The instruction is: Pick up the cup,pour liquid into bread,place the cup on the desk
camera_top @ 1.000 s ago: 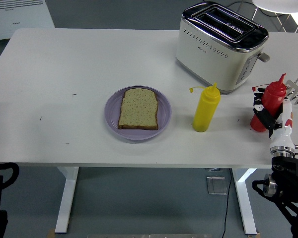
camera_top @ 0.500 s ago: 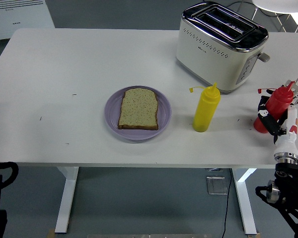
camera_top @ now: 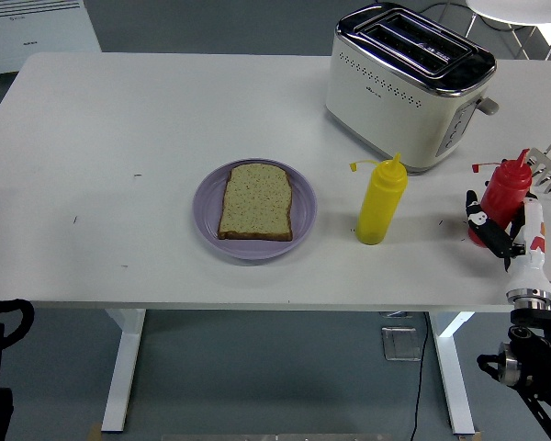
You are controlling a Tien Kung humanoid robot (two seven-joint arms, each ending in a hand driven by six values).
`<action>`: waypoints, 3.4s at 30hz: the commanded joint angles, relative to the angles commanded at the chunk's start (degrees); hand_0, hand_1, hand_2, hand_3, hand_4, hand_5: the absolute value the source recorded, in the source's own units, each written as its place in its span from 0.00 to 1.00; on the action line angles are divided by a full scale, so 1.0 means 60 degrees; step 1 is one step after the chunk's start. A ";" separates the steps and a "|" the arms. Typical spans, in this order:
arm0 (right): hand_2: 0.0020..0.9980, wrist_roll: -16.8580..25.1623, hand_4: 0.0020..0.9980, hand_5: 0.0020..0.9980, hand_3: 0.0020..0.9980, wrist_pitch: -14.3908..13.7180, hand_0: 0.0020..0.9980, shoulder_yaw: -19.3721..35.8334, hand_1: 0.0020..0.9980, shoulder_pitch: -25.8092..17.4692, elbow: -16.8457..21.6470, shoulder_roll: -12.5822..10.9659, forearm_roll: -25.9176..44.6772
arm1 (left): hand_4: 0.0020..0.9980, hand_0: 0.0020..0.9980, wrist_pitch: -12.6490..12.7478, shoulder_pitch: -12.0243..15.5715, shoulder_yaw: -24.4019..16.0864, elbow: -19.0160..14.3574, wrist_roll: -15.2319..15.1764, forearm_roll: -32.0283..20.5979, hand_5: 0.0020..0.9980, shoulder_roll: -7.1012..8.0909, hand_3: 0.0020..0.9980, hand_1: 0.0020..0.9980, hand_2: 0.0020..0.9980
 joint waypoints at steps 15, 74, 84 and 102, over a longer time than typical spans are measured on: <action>0.96 -0.0246 0.81 0.23 1.00 -0.0058 0.96 0.1075 0.84 -0.0675 0.0341 0.0100 -0.0704 | 0.45 0.80 0.0003 0.0008 0.0060 0.0003 -0.0004 -0.0001 1.00 0.0011 0.73 0.75 0.74; 0.73 -0.3008 0.62 0.53 0.76 0.4812 0.80 0.6335 0.70 -0.2016 0.2947 -0.0021 0.6335 | 0.45 0.80 0.0020 -0.0025 0.0079 -0.0003 -0.0012 -0.0005 1.00 0.0022 0.73 0.75 0.74; 0.72 -0.3039 0.61 0.55 0.74 0.4901 0.79 0.6396 0.69 -0.2011 0.2735 0.0054 0.6449 | 0.45 0.80 0.0019 -0.0021 0.0070 -0.0010 -0.0012 0.0000 1.00 0.0020 0.73 0.75 0.74; 0.72 -0.2971 0.60 0.55 0.74 0.5013 0.79 0.6429 0.69 -0.1999 0.2770 0.0073 0.6423 | 0.45 0.80 0.0020 -0.0025 0.0096 -0.0005 -0.0011 0.0001 1.00 0.0031 0.73 0.75 0.74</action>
